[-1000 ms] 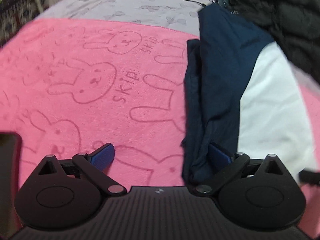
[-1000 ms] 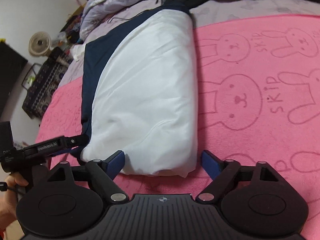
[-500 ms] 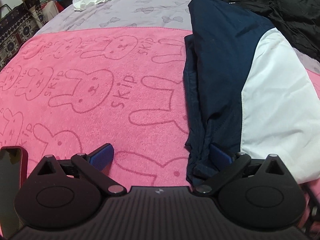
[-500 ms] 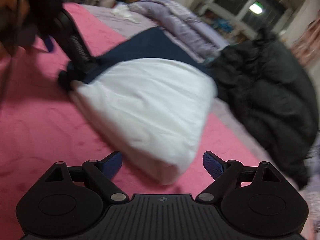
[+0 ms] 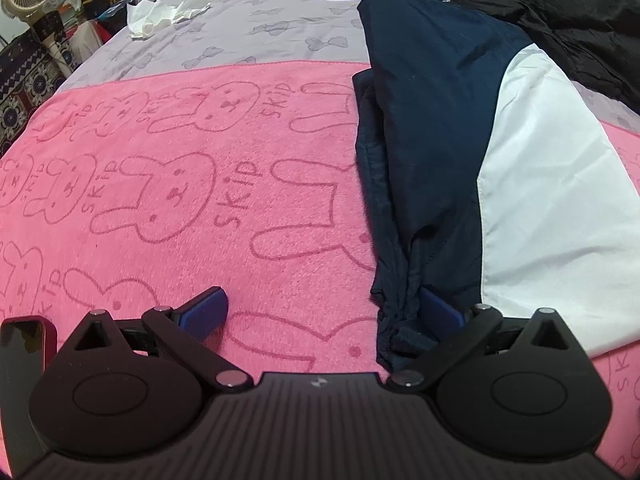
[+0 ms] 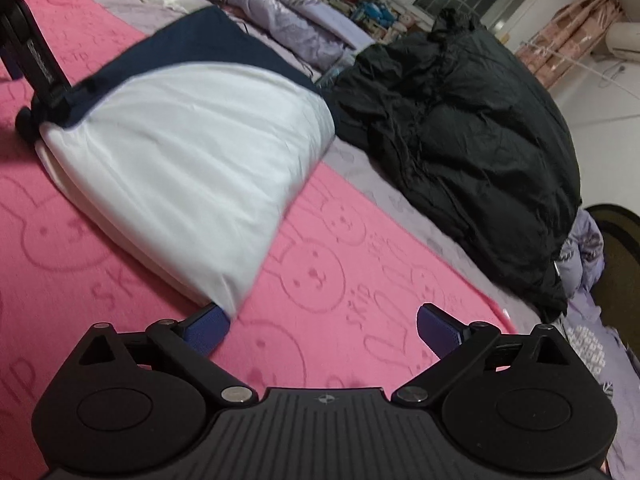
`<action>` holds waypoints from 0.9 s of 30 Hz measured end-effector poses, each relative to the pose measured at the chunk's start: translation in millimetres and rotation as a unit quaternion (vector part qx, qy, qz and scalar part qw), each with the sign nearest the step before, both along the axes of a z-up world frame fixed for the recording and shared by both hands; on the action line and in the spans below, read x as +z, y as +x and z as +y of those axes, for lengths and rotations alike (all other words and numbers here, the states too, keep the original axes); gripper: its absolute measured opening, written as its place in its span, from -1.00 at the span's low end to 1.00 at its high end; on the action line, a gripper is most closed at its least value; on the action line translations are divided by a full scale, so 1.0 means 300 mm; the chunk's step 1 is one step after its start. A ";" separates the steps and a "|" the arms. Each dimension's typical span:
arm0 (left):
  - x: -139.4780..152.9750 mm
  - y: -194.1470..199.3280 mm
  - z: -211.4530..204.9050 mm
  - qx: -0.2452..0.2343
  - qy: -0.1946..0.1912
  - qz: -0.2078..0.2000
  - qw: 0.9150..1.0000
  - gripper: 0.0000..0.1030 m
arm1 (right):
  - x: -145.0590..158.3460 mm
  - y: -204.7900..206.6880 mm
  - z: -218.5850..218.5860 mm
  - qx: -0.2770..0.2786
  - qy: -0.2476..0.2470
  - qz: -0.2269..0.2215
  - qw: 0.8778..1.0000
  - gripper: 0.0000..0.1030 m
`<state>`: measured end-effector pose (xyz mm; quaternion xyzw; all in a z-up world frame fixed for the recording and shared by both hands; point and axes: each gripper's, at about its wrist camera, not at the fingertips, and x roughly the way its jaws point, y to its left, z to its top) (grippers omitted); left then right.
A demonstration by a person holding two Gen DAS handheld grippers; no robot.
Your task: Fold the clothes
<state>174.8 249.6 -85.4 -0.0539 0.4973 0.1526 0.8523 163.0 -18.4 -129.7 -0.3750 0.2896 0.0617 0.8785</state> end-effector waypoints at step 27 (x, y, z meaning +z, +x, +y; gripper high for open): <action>-0.011 -0.009 0.014 -0.011 -0.009 -0.013 1.000 1.00 | 0.091 0.289 -0.020 -0.079 0.400 0.302 0.862 0.47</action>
